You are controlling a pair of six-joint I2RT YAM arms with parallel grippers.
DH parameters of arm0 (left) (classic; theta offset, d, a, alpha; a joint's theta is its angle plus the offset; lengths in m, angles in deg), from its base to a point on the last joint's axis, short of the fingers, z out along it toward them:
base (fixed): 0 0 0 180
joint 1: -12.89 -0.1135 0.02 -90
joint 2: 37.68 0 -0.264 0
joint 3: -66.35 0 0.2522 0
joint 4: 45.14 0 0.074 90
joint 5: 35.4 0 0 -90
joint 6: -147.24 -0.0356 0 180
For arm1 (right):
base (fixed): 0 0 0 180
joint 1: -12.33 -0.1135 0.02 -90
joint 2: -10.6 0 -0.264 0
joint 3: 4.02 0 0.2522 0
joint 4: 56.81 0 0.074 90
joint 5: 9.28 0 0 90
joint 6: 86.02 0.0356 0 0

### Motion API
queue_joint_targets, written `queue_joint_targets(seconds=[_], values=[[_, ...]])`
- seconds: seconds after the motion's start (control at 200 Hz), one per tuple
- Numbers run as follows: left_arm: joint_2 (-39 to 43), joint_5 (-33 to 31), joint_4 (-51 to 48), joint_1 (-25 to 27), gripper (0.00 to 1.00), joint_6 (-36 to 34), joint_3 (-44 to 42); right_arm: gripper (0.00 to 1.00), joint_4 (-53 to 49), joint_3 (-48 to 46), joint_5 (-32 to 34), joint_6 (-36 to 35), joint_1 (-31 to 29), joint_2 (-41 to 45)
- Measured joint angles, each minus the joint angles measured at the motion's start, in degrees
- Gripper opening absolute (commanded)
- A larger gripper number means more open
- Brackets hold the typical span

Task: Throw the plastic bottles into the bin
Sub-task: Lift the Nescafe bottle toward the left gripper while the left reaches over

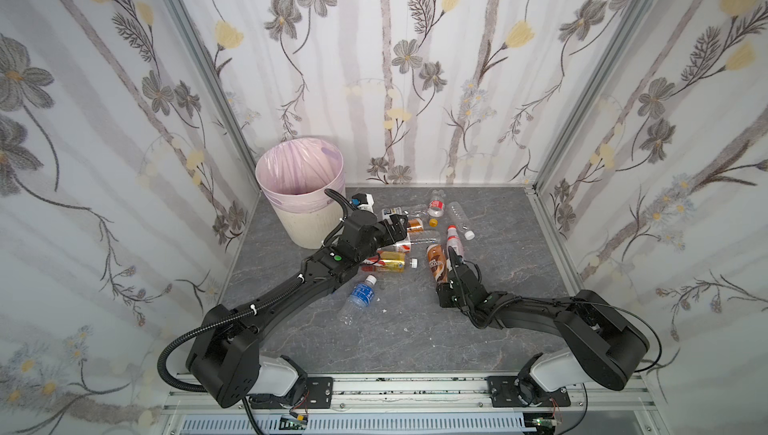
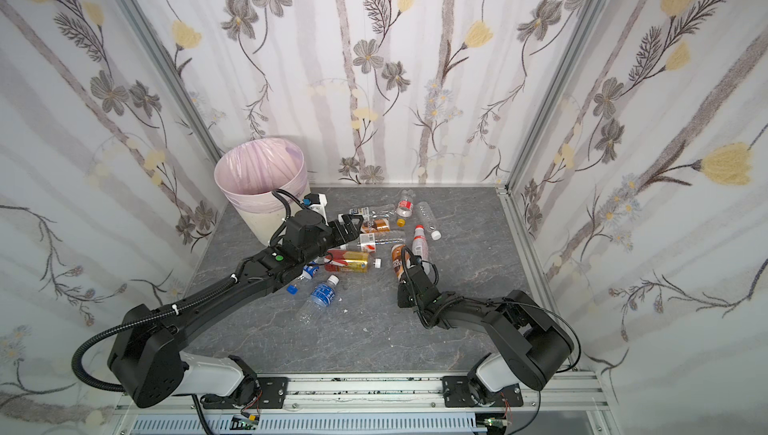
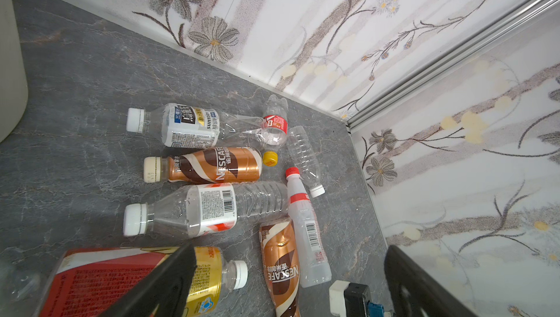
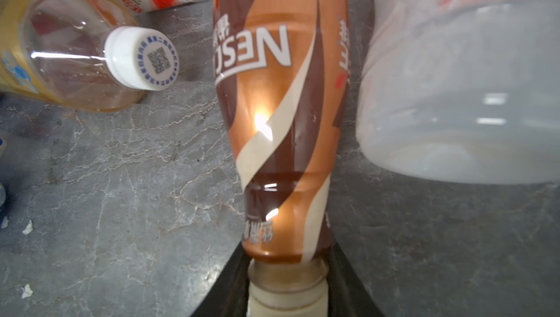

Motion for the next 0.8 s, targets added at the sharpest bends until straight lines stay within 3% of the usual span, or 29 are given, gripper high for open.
queue_joint_targets(seconds=[0.17,0.799], values=[[-1.14,0.74,-0.02,-0.09,1.00,0.96,0.11,0.37,-0.76,0.52,-0.17,-0.07,-0.17,0.42],[-8.31,14.23,0.02,-1.22,1.00,3.19,6.49,0.36,-6.12,5.29,0.09,-1.09,-1.29,13.68]])
